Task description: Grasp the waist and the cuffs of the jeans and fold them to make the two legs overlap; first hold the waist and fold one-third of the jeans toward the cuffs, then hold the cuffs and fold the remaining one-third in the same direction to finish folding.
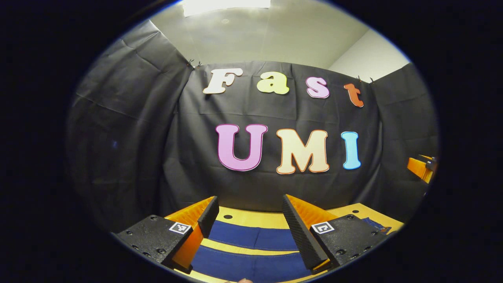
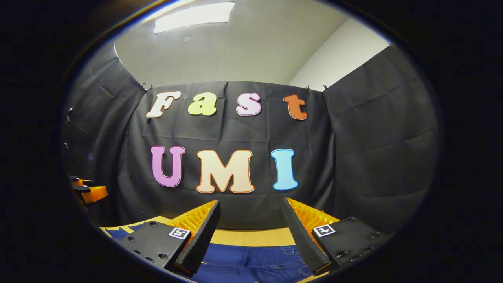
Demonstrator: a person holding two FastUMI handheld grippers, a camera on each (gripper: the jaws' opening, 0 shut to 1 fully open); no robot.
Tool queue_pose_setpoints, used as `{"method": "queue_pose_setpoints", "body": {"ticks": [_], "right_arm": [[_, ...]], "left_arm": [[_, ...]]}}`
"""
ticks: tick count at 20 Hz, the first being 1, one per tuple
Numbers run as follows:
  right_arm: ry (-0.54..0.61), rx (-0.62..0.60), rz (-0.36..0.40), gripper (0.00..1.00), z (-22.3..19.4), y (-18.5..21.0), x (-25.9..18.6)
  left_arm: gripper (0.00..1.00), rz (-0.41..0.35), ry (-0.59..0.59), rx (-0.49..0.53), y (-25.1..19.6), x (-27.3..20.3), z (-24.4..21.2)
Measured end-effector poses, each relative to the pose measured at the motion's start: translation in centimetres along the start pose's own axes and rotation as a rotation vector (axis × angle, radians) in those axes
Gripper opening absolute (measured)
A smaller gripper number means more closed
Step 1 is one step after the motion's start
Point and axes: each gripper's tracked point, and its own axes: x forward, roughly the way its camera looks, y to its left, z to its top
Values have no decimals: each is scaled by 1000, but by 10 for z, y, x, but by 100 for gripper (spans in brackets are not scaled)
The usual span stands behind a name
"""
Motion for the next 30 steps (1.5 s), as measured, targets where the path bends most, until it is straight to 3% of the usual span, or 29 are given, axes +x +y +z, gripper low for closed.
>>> {"method": "queue_pose_setpoints", "body": {"ticks": [8,17,24,30], "right_arm": [[10,-6,18,97,-7,-2,2],[52,-6,-18,98,-36,-9,-17],[74,-30,-94,98,-52,-19,-46],[80,-77,-137,98,-51,-21,-65]], "left_arm": [[96,-32,38,41,-5,-7,-14],[93,-150,196,295,46,-25,-64],[95,-320,397,547,82,-49,-143],[95,-412,555,690,116,-66,-212]]}}
